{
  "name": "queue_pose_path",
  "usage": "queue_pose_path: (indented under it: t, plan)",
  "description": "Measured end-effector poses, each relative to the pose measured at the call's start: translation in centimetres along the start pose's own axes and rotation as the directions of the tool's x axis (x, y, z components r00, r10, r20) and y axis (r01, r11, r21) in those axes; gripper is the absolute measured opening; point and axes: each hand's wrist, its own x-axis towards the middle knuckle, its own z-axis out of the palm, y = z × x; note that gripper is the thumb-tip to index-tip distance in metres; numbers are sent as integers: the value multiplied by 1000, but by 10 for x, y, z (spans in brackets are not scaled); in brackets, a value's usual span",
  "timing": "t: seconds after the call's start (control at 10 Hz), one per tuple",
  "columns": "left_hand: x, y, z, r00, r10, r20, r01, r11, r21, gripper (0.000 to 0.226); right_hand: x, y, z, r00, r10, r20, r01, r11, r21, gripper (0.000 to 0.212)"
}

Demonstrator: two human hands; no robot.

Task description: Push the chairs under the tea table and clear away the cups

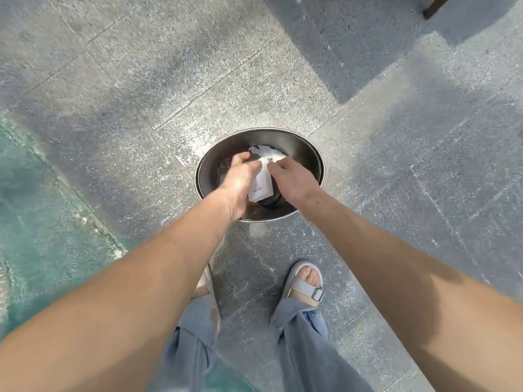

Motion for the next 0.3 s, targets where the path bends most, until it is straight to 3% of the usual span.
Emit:
queue_pose_path:
  t: [0.1, 0.3]
  plan:
    - [-12, 3, 3, 999, -37, 30, 38, 999, -25, 44, -8, 3, -5, 999, 18, 43, -15, 998, -61, 42]
    - [-46, 14, -4, 998, 38, -42, -37, 999, 24, 42, -47, 17, -42, 996, -14, -90, 15, 1000, 15, 47]
